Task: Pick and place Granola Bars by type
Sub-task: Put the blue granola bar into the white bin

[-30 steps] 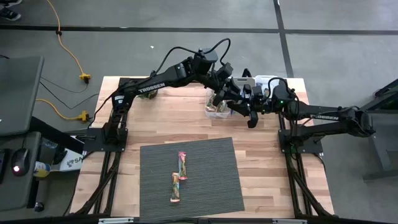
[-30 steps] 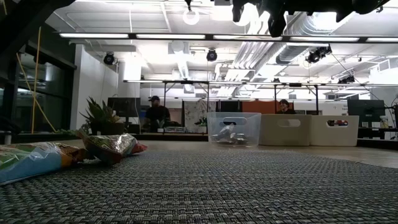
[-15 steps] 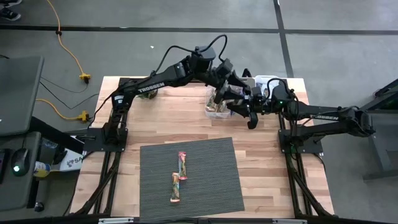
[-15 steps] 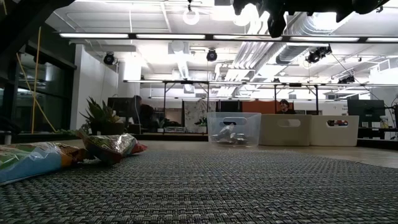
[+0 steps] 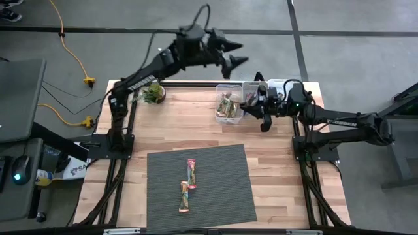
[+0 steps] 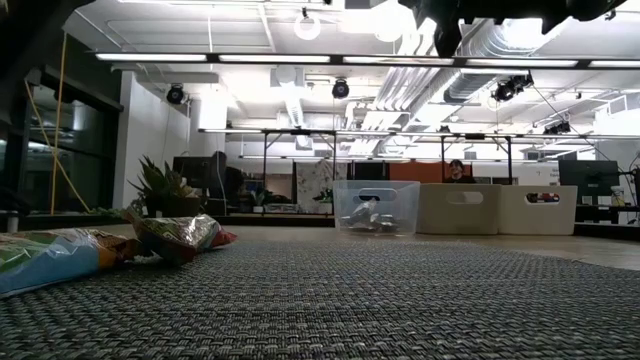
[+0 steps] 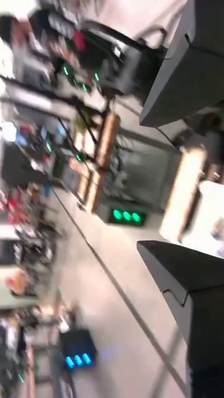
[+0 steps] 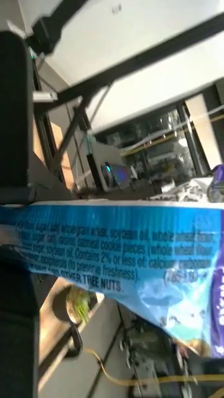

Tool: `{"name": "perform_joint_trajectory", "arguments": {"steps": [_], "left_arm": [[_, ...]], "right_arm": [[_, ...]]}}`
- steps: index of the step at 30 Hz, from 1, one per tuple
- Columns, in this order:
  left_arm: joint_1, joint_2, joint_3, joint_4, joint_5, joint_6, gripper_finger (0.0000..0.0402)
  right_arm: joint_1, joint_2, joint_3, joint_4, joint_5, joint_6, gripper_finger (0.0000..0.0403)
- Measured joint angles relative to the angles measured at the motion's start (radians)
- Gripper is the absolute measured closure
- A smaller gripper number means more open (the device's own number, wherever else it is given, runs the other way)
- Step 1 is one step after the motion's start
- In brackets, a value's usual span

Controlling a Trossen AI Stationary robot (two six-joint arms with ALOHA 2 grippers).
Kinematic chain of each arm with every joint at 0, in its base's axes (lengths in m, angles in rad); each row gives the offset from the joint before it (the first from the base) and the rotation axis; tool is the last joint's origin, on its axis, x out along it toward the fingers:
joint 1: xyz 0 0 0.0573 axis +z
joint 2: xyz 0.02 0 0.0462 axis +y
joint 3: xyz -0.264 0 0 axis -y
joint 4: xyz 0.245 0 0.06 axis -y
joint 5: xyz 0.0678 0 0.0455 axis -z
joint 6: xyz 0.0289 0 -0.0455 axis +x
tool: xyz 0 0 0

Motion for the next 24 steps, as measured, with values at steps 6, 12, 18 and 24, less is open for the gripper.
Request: {"name": "perform_joint_trajectory", "arguments": {"steps": [6, 12, 18, 24], "left_arm": [[0.018, -0.040, 0.001, -0.244, -0.056, -0.001, 0.0090], [0.016, -0.041, 0.000, -0.450, -0.096, -0.035, 0.0090], [0.015, -0.039, 0.000, -0.595, -0.284, -0.083, 0.0090], [0.015, -0.040, 0.000, -0.763, -0.463, -0.157, 0.0090]], "right_arm": [[-0.103, -0.013, 0.126, -0.171, 0.003, -0.096, 0.0359], [-0.252, -0.003, 0.333, -0.479, 0.072, -0.196, 0.0359], [-0.423, 0.035, 0.502, -0.750, 0.291, -0.156, 0.0359], [-0.562, 0.097, 0.540, -0.894, 0.422, -0.115, 0.0359]]}}
